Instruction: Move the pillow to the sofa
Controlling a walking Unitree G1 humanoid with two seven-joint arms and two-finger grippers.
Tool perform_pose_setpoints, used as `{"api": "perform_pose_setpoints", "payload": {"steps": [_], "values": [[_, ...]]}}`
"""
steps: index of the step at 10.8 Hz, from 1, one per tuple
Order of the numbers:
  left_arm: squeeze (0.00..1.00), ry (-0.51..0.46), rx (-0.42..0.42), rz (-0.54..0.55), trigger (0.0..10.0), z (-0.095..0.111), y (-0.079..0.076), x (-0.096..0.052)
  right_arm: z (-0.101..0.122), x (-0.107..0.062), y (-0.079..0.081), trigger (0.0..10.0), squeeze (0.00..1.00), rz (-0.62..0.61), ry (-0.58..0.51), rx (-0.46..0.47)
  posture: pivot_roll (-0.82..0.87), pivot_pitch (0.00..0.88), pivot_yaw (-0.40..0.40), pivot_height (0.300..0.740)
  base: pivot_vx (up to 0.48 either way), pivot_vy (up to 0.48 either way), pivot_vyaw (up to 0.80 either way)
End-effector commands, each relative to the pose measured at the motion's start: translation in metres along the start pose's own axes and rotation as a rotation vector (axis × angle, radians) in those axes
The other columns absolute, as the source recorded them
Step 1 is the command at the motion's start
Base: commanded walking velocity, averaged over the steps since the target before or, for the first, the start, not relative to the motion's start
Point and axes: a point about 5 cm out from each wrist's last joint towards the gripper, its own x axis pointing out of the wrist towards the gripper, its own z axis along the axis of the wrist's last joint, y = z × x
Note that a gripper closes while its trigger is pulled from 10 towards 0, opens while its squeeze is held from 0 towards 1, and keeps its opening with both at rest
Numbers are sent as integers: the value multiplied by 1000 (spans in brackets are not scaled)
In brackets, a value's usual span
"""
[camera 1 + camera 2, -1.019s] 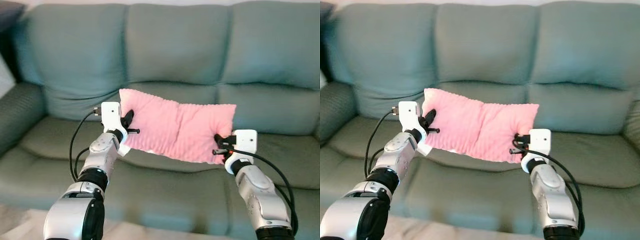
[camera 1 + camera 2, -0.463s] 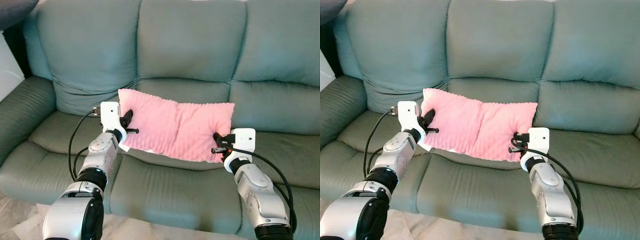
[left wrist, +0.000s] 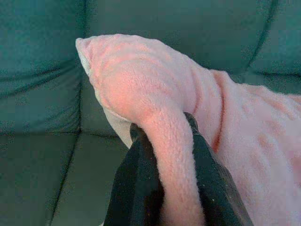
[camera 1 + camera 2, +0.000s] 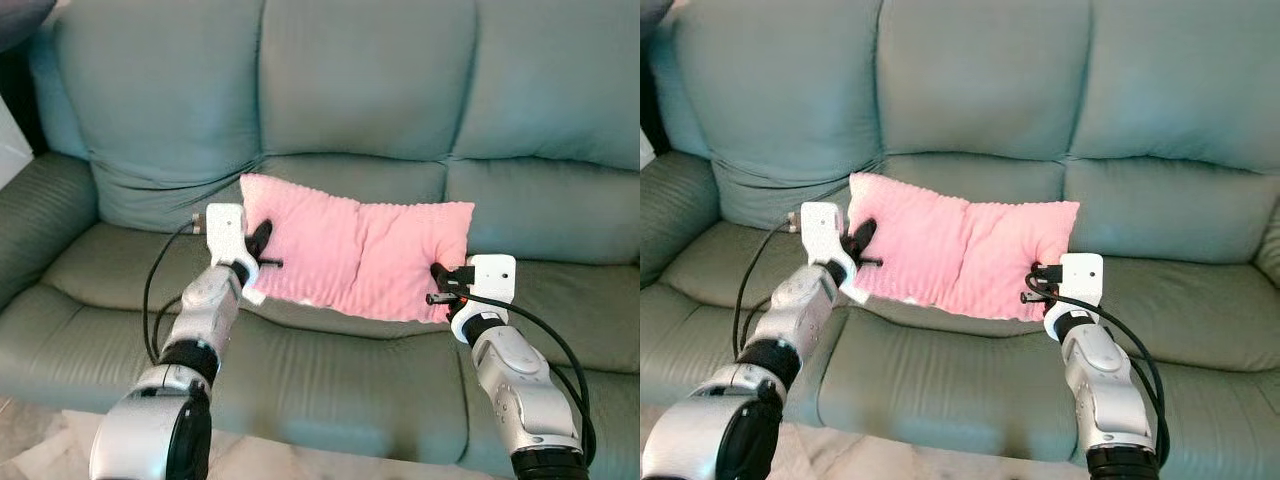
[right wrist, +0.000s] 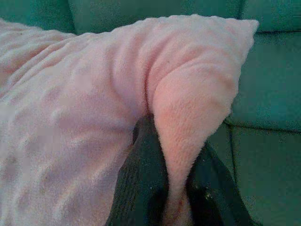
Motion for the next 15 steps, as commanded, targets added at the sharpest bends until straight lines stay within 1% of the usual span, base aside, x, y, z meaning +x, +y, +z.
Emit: {"api": "perform_pose_setpoints", "payload": {"steps": [1,2,3,4,5,6,7,9,10,11,12,13,14,15], "values": [[0,26,1,9,10000,-7,3,-3,1,0,-4,10000,0,-16,-9,-3,-217,77,81,740,0,0,0],[0,58,0,4,10000,-19,4,-8,-1,-4,-6,10000,0,-34,-5,-4,-222,106,84,740,0,0,0],[0,68,7,-4,10000,-22,3,-9,-2,-6,-6,10000,0,-36,-6,-9,-224,126,86,740,0,0,0],[0,69,2,-15,10000,-24,-2,-9,-3,-10,-6,10000,0,-39,-11,-27,-227,155,89,740,0,0,0],[0,67,2,-17,10000,-24,-5,-8,-2,-10,-7,10000,0,-44,-14,-36,-227,158,90,740,0,0,0],[0,74,-3,-34,10000,-27,-13,-7,3,-10,-9,10000,0,-58,-39,-49,-237,192,96,740,0,0,0],[0,76,-2,-37,10000,-28,-15,-7,6,-9,-8,10000,0,-64,-52,-62,-240,200,97,740,0,0,0],[0,77,-5,-43,10000,-29,-19,-6,10,-6,-4,10000,0,-64,-68,-41,-240,231,103,740,0,0,0],[0,74,-10,-39,10000,-29,-19,-6,10,-4,1,10000,0,-55,-65,-32,-234,249,107,740,0,0,0],[0,68,-8,-40,10000,-28,-18,-7,7,-2,6,10000,0,-52,-53,-4,-229,270,108,740,0,0,0],[0,65,-8,-40,10000,-29,-17,-7,7,0,8,10000,0,-49,-47,-2,-229,278,108,740,0,0,0],[0,59,-4,-33,10000,-30,-16,-9,7,5,8,10000,0,-52,-46,33,-226,296,107,740,0,0,0],[0,42,3,-30,10000,-30,-16,-9,7,8,8,10000,0,-53,-44,43,-225,305,105,740,0,0,0],[0,28,35,-30,10000,-29,-21,-8,3,12,8,10000,0,-56,-19,77,-222,318,104,740,0,0,0]]}}
